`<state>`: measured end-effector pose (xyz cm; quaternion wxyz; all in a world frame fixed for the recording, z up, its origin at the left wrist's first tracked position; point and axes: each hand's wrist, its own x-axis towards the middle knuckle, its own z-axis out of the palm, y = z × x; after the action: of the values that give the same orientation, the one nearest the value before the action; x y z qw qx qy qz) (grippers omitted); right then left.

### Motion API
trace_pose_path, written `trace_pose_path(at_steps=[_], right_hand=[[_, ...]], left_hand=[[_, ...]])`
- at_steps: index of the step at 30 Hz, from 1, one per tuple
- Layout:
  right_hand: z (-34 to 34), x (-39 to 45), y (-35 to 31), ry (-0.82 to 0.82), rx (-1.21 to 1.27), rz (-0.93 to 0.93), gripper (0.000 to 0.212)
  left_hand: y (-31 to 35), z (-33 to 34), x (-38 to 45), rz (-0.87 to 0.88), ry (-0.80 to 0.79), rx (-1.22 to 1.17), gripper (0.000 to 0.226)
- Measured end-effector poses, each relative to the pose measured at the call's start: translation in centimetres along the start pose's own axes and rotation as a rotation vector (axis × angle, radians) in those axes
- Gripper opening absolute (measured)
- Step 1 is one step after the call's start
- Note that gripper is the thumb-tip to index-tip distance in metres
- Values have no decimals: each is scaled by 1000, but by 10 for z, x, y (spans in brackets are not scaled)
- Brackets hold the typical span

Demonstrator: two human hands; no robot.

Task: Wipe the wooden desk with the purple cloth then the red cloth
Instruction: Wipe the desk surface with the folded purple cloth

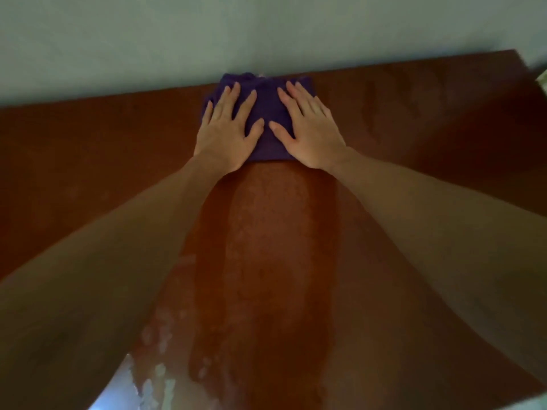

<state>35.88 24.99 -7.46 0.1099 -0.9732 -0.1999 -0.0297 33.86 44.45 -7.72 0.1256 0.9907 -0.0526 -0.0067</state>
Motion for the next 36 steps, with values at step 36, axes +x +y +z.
trace_pose_path(at_steps=[36], right_hand=[[-50,-409,52,-70,87,-178,71]], left_hand=[[256,62,-374,-199,-14,-44,65]])
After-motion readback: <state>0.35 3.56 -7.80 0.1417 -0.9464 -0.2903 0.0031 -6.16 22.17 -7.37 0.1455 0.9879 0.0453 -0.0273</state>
